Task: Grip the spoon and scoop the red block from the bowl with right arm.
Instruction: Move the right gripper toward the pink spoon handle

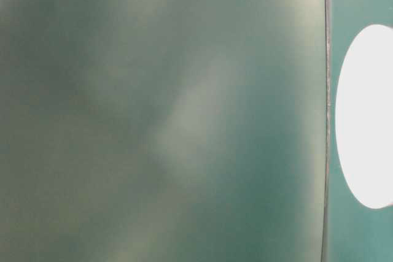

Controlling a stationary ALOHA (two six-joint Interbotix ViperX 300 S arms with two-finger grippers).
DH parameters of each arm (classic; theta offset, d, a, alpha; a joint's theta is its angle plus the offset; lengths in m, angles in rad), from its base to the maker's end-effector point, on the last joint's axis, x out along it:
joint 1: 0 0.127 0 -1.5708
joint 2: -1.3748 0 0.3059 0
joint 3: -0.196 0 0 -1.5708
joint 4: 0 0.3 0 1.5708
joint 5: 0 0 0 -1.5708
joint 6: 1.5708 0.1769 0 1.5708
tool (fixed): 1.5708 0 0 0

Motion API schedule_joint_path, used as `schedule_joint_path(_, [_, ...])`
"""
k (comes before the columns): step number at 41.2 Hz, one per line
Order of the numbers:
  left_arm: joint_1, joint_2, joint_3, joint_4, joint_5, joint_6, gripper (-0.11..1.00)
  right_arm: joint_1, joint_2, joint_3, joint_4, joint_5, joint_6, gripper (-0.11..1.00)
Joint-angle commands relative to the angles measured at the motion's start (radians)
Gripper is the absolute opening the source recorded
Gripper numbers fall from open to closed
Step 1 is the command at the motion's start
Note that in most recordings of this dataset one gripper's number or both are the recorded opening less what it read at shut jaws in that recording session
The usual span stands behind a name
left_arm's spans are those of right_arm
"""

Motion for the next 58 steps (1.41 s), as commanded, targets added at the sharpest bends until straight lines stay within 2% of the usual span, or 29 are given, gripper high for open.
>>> schedule_joint_path(1, [-0.005, 0.009, -0.028, 0.003, 0.028, -0.003, 0.0, 0.005, 0.006, -0.026, 0.002, 0.002, 0.0, 0.0])
schedule_joint_path(3, [-0.005, 0.005, -0.031, 0.003, 0.067, -0.005, 0.0, 0.005, 0.009, -0.028, 0.002, 0.035, -0.002, 0.0])
schedule_joint_path(11, [-0.005, 0.003, -0.032, 0.003, 0.087, -0.003, 0.0, 0.005, 0.009, -0.035, 0.002, 0.1, 0.002, 0.0])
schedule_joint_path(26, [-0.002, 0.003, -0.034, 0.003, 0.224, 0.011, 0.0, 0.005, 0.009, -0.041, 0.002, 0.104, 0.006, 0.01])
schedule_joint_path(32, [0.006, 0.003, -0.034, 0.005, 0.242, 0.012, 0.0, 0.005, 0.009, -0.048, 0.003, 0.106, 0.006, 0.03])
schedule_joint_path(53, [0.012, 0.003, -0.034, 0.005, 0.245, 0.011, 0.0, 0.005, 0.017, -0.071, 0.003, 0.193, 0.006, 0.48])
schedule_joint_path(58, [0.012, 0.003, -0.034, 0.005, 0.245, 0.011, 0.0, 0.005, 0.028, -0.067, 0.029, 0.199, 0.011, 0.55])
